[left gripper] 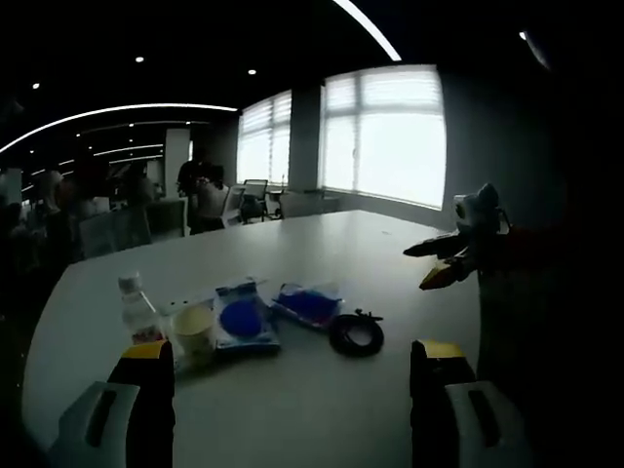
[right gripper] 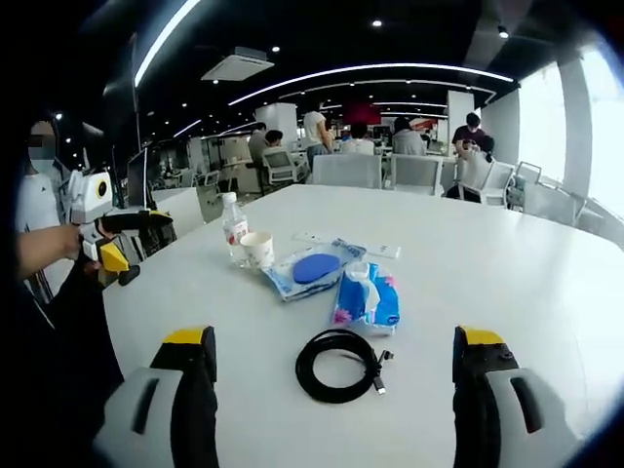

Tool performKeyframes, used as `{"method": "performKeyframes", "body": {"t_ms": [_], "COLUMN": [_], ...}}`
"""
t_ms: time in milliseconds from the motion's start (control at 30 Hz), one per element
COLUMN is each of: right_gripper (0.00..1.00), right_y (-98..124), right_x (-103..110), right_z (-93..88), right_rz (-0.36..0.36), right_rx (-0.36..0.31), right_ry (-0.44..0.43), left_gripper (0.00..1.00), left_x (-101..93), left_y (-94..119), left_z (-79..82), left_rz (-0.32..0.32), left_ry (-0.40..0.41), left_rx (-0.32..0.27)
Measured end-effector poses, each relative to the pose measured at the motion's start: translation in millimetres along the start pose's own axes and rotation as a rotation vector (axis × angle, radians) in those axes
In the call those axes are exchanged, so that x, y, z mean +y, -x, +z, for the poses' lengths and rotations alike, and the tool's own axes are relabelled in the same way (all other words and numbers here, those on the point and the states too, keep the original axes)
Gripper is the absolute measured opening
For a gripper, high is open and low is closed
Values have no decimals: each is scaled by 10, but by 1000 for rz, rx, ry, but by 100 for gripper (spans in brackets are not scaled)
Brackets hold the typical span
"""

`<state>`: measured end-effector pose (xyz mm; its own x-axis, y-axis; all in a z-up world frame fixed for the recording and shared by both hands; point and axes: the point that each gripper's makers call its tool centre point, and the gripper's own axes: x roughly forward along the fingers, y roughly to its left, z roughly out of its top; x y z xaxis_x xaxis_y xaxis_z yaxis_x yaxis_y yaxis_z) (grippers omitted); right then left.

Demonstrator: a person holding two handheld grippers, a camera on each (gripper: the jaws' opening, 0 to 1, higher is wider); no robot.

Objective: Arrange the tabletop items into an orderly group along one side of the table until the central work area is clear of visible clutter.

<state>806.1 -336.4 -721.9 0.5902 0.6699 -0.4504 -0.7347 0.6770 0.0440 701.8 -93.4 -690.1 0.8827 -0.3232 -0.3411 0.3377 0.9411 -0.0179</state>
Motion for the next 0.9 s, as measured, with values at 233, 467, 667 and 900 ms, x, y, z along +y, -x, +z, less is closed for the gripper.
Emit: {"method": "performKeyframes", "body": {"t_ms": [233,467,667,900], "right_gripper": [87,78,71,60], "right_y": [-10,-72,-148,-228], "right_x": [-74,-111,-106,-109], "right_z": [-43,-82,-155,-344], "right_rz": [-8,-8,-2,-9], "right_rx": [11,26,49,101], "right_ry": [-8,-19,-19,-29], "left_gripper": [98,93,83,72], "left_x": [-151,-302,-442,-638], "left_y": [-115,-278,-457,-707], "left_z": [27,35,15,-78], "left_rz": [-7,-34,-65,-95], "left_ry": [-20,-21,-12,9], "left_rx": [17,32,47,86]}}
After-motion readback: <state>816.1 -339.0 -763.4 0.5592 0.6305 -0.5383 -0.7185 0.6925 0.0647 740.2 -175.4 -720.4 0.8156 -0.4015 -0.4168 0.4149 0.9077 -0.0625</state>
